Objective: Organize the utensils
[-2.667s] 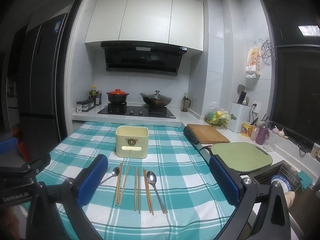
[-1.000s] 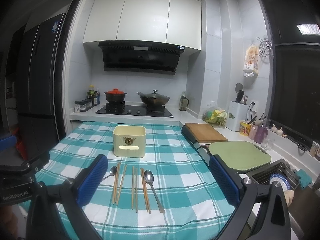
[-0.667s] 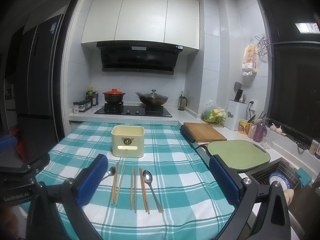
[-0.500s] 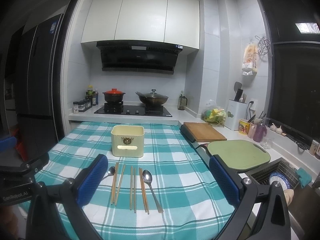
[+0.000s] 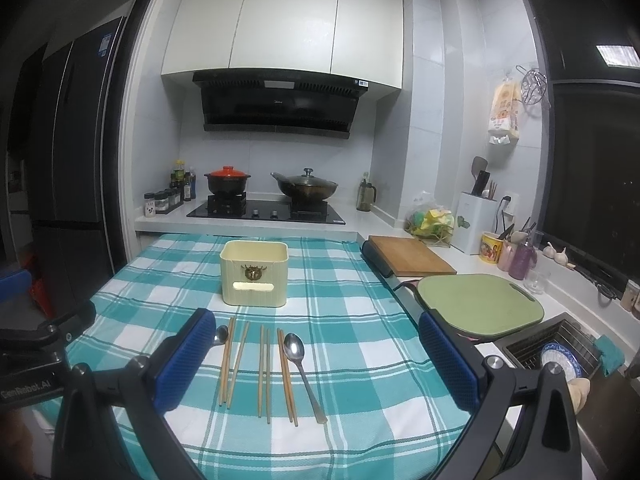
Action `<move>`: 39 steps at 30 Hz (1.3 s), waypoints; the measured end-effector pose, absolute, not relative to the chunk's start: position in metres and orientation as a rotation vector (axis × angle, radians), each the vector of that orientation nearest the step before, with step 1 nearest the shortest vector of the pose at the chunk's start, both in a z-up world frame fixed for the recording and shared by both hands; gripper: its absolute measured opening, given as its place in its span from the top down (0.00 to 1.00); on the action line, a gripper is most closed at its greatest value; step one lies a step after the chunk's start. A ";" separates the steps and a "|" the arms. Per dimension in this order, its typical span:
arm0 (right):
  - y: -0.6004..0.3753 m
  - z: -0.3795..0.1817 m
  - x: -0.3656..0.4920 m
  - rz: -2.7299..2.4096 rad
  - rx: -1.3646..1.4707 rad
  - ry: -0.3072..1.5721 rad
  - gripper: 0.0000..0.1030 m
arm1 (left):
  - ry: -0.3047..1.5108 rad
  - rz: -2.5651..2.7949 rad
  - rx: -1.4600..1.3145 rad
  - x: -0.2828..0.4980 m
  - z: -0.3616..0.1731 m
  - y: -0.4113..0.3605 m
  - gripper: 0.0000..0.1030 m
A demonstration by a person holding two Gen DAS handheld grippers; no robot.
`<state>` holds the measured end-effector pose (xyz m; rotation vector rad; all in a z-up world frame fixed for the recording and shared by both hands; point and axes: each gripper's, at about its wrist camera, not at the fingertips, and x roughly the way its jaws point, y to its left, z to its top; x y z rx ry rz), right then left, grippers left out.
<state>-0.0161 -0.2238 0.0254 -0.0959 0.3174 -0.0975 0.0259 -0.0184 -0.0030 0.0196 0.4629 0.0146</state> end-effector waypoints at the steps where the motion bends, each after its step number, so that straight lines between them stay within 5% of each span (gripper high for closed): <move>1: -0.223 0.025 -0.014 -0.096 -0.099 0.321 0.00 | 0.462 0.022 0.015 0.027 -0.003 -0.017 0.01; 17: -0.245 0.008 0.006 -0.131 -0.061 0.221 0.00 | 0.571 -0.014 -0.025 0.083 -0.041 -0.004 0.00; 39: -0.290 -0.133 0.126 0.124 0.011 0.794 0.00 | 0.913 -0.165 0.045 0.185 -0.162 0.027 0.01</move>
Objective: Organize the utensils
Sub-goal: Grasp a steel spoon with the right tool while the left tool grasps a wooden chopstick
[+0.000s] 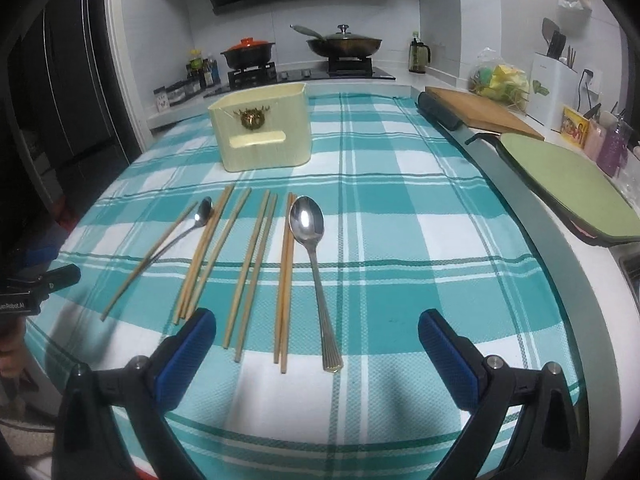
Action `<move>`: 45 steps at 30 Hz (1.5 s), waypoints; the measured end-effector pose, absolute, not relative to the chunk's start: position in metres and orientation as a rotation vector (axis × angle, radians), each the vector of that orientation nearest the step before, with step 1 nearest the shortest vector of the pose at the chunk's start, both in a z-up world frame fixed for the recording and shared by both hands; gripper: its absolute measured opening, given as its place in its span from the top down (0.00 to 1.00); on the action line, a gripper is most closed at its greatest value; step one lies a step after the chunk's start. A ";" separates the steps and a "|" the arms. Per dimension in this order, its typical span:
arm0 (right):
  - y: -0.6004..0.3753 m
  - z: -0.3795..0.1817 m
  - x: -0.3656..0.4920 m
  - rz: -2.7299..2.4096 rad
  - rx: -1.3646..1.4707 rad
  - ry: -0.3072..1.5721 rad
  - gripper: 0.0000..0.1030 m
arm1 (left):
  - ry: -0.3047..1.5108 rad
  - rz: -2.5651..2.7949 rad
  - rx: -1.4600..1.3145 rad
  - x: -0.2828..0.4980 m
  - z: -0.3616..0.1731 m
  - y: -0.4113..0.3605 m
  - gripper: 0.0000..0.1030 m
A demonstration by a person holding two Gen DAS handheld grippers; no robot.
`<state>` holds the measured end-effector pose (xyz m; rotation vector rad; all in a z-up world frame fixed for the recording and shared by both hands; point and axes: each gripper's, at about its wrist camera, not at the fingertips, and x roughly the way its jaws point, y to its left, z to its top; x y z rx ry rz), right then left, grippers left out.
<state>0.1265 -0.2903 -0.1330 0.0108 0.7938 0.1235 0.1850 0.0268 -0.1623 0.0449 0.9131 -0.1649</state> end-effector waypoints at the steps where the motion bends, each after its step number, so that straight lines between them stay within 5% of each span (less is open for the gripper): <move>1: -0.292 -0.137 0.134 0.127 0.009 0.812 0.00 | 0.924 -0.174 0.036 0.194 -0.165 0.028 0.01; 4: -0.296 -0.144 0.155 0.155 0.015 0.852 0.05 | 0.953 -0.212 -0.004 0.221 -0.170 0.032 0.01; 6: -0.296 -0.152 0.171 0.170 0.003 0.890 0.23 | 0.973 -0.213 -0.009 0.242 -0.176 0.033 0.01; 11: -0.292 -0.173 0.208 0.245 -0.016 0.954 0.37 | 1.021 -0.199 0.042 0.290 -0.199 0.026 0.03; 17: -0.288 -0.195 0.243 0.283 -0.062 1.046 0.60 | 1.078 -0.178 0.118 0.315 -0.224 0.010 0.16; 26: -0.263 -0.200 0.269 0.322 -0.212 1.047 0.60 | 1.099 -0.208 0.135 0.339 -0.227 -0.009 0.43; 29: -0.260 -0.201 0.282 0.316 -0.197 1.015 0.59 | 1.092 -0.229 0.152 0.342 -0.225 -0.021 0.68; 31: -0.256 -0.202 0.288 0.311 -0.194 0.996 0.59 | 1.095 -0.271 0.160 0.341 -0.224 -0.030 0.96; 45: -0.268 -0.150 0.272 0.298 -0.075 0.828 0.62 | 0.851 -0.261 0.019 0.297 -0.139 0.009 0.97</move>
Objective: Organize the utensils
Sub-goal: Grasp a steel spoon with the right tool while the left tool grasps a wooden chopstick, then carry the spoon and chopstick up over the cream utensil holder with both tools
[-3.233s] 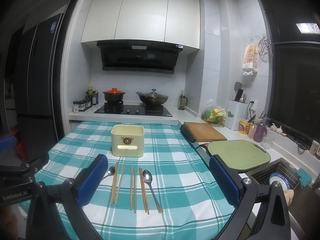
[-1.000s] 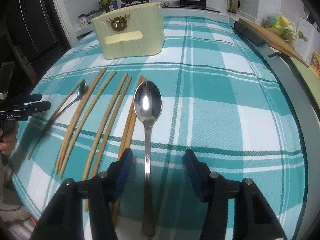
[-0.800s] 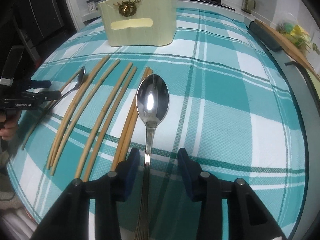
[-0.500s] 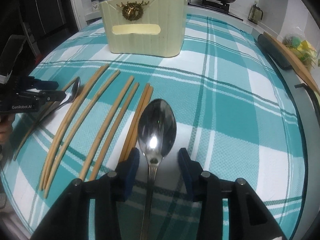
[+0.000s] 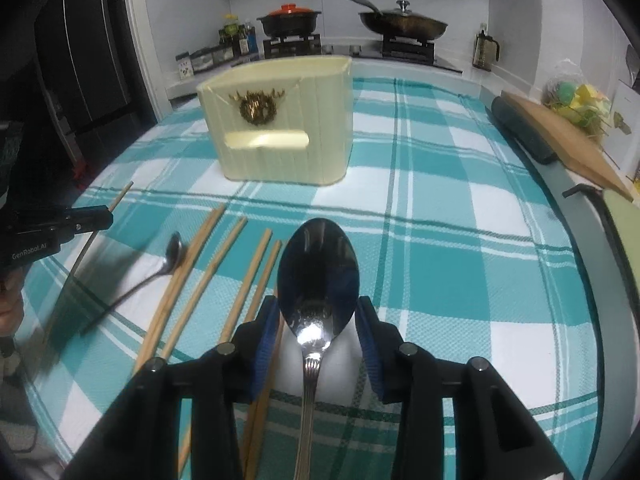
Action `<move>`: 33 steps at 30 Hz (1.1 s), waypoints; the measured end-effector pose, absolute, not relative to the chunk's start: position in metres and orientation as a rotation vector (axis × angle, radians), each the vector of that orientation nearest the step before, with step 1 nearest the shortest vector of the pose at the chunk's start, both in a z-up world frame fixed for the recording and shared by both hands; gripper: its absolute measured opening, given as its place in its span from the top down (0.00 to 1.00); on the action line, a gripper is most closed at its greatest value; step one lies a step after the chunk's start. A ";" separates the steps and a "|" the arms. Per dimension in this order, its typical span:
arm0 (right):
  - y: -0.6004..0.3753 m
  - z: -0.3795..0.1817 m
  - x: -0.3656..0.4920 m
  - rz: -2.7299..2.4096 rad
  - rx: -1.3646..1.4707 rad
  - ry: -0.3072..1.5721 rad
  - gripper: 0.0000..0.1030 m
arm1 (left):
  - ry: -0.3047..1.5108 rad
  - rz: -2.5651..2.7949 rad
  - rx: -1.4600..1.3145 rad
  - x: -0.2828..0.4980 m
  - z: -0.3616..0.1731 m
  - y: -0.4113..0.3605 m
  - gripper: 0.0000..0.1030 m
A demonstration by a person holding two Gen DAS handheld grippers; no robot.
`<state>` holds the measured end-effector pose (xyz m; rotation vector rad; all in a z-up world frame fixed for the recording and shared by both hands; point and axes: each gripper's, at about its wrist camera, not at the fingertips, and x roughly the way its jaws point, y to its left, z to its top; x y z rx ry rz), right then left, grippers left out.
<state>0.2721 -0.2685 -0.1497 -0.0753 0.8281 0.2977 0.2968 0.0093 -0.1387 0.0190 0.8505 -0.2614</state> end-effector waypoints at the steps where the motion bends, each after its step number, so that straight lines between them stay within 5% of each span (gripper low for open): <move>1: -0.270 -0.141 0.266 0.298 -0.069 0.802 0.62 | 0.827 -0.260 -0.001 0.291 -0.129 0.014 0.97; 10: -0.273 -0.070 0.215 0.315 -0.018 0.603 0.62 | 0.691 -0.297 -0.097 0.261 -0.074 0.032 0.97; 12: -0.271 -0.061 0.211 0.313 -0.019 0.572 0.92 | 0.670 -0.308 -0.109 0.259 -0.068 0.032 0.97; 17: -0.270 -0.050 0.218 0.318 -0.025 0.537 0.95 | 0.660 -0.295 -0.124 0.261 -0.069 0.034 0.97; 23: -0.270 -0.061 0.233 0.319 -0.029 0.620 0.93 | 0.699 -0.246 -0.176 0.265 -0.082 0.058 0.97; 27: -0.246 -0.081 0.242 0.400 -0.105 0.709 0.67 | 0.720 -0.194 -0.181 0.267 -0.092 0.076 0.97; 33: -0.171 -0.115 0.251 0.636 -0.226 0.801 0.67 | 0.739 -0.122 -0.210 0.265 -0.104 0.104 0.97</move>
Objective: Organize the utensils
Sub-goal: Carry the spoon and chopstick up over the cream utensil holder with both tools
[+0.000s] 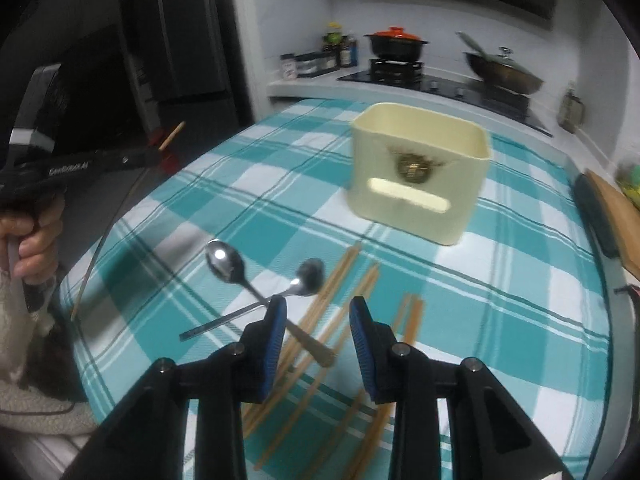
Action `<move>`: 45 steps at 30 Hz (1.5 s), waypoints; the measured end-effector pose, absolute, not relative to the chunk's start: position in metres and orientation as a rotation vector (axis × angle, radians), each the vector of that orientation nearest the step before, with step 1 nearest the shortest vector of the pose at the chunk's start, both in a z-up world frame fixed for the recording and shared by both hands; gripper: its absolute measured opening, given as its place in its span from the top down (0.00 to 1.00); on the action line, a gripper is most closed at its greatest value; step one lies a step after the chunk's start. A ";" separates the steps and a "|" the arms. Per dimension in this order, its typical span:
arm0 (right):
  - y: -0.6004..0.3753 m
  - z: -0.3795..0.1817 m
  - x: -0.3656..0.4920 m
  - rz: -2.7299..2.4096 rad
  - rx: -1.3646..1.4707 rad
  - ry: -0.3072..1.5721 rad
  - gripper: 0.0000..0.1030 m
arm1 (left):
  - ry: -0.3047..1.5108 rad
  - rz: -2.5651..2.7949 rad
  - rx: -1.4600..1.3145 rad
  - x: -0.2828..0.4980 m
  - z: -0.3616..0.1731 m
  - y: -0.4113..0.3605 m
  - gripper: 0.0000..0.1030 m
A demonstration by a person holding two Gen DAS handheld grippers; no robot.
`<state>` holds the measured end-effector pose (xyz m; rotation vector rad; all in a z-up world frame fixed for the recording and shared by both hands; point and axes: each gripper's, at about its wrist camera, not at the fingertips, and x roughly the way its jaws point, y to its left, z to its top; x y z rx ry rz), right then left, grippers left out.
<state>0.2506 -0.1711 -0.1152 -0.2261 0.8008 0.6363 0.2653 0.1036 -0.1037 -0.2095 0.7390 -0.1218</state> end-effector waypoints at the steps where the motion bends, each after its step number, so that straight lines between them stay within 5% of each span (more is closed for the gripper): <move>1: -0.154 -0.121 0.252 0.690 -0.250 0.815 0.67 | 0.743 -0.110 -0.217 0.264 -0.106 0.108 0.97; 4: -0.105 -0.139 0.256 0.790 -0.331 0.841 0.59 | 0.753 -0.080 -0.229 0.260 -0.113 0.119 0.97; 6: -0.076 -0.153 0.262 0.842 -0.378 0.879 0.41 | 0.763 -0.065 -0.241 0.258 -0.118 0.126 0.97; 14: -0.002 -0.209 0.293 0.865 -0.501 0.942 0.39 | 0.794 -0.030 -0.266 0.252 -0.133 0.142 0.97; 16: 0.005 -0.211 0.291 0.883 -0.517 0.889 0.43 | 0.799 -0.024 -0.265 0.253 -0.135 0.143 0.97; 17: 0.004 -0.210 0.293 0.874 -0.509 0.885 0.57 | 0.799 -0.022 -0.265 0.253 -0.136 0.144 0.97; 33: -0.110 -0.101 0.267 0.750 -0.251 0.712 0.58 | 0.711 -0.106 -0.242 0.252 -0.106 0.113 0.97; 45: -0.164 -0.071 0.262 0.633 -0.134 0.656 0.59 | 0.638 -0.159 -0.212 0.262 -0.075 0.067 0.97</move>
